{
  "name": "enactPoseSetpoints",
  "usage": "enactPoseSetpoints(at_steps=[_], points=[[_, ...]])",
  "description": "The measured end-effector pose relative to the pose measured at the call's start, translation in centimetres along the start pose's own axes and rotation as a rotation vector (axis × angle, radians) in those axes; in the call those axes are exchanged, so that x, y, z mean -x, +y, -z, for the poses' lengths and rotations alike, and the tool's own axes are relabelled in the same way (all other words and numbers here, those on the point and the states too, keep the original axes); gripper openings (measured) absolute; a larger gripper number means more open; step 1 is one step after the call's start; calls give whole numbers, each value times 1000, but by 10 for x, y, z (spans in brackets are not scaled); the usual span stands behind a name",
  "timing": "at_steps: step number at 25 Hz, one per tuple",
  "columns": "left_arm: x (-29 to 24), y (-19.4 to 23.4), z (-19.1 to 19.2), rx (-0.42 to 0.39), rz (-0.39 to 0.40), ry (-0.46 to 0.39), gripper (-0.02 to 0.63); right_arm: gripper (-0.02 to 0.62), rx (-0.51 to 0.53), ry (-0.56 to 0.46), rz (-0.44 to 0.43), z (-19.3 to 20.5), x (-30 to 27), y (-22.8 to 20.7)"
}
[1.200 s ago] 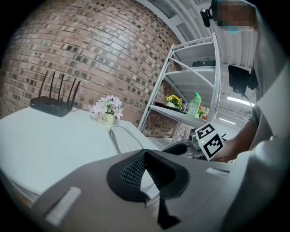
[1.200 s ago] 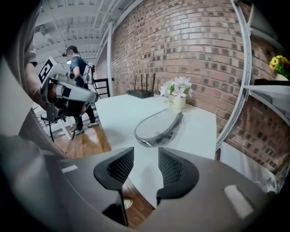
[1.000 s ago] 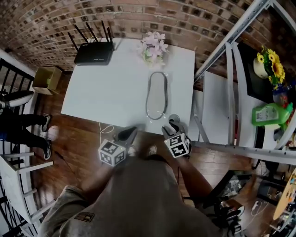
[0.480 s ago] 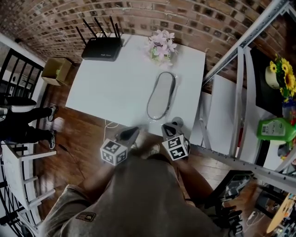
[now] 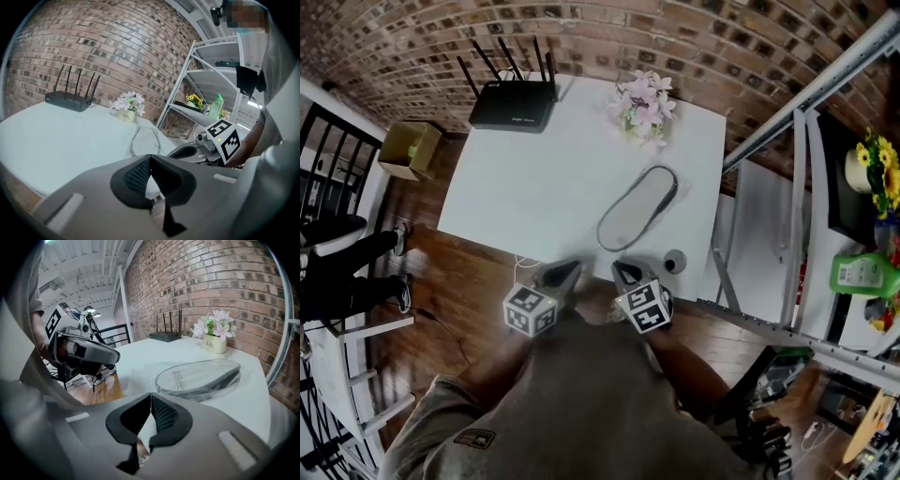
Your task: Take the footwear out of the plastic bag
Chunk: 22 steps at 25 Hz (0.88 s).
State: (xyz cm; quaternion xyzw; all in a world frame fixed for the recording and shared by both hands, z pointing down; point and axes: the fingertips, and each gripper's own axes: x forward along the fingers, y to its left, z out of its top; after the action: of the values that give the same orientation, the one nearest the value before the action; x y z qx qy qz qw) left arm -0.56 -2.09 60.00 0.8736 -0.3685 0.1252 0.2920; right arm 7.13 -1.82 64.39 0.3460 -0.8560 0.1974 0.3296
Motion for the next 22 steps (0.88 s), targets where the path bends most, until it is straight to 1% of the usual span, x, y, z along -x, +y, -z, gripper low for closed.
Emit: enactPoseSetpoints(at_steps=[6, 13, 18, 22], points=[[16, 56, -21, -7, 31, 12, 2, 29, -52, 11, 11, -36, -38, 21], [29, 109, -41, -16, 60, 18, 2, 56, -81, 28, 25, -68, -81, 36], [33, 131, -50, -24, 87, 25, 2, 74, -96, 51, 44, -80, -99, 36], [29, 137, -55, -29, 117, 29, 2, 91, -90, 73, 34, -82, -92, 40]])
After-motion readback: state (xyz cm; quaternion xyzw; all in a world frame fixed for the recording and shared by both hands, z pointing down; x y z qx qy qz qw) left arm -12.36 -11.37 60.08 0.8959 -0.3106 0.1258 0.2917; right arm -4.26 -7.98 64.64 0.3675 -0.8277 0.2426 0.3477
